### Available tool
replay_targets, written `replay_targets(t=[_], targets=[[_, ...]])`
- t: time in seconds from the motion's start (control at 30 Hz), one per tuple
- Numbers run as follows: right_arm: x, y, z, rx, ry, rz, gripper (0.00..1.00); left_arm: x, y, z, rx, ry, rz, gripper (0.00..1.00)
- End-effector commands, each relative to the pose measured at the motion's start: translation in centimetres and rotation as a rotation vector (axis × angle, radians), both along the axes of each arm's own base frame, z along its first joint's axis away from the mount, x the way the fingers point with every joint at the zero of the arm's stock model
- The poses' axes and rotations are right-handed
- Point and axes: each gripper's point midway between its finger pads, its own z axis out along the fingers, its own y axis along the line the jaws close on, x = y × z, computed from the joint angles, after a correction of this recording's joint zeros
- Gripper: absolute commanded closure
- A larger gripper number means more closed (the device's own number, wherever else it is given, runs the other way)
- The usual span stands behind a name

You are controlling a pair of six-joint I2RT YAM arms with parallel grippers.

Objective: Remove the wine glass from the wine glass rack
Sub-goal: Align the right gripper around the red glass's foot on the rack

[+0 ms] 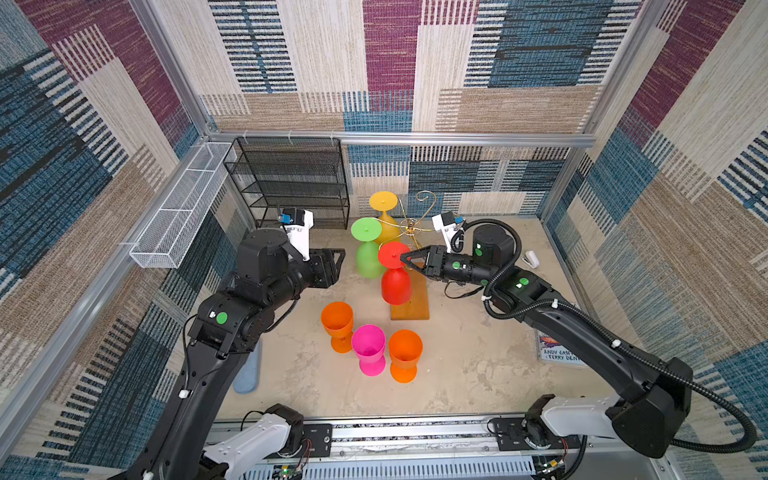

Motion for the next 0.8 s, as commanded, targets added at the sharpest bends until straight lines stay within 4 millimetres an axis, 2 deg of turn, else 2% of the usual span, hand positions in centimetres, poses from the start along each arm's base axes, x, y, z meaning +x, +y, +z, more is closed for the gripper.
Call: replay_targets(t=[0.0, 0.33, 0.77], targets=[[0.3, 0.0, 1.1, 0.029, -0.020, -0.015, 0.75, 0.0, -0.2, 0.4, -0.005, -0.023, -0.018, 0.40], [0.2, -0.2, 1.1, 0.039, -0.015, -0.028, 0.87, -0.4, 0.1, 0.4, -0.008, -0.024, -0.013, 0.40], [-0.9, -0.5, 2.4, 0.100, -0.021, -0.002, 0.94, -0.2, -0.1, 0.3, -0.021, -0.020, -0.022, 0.40]])
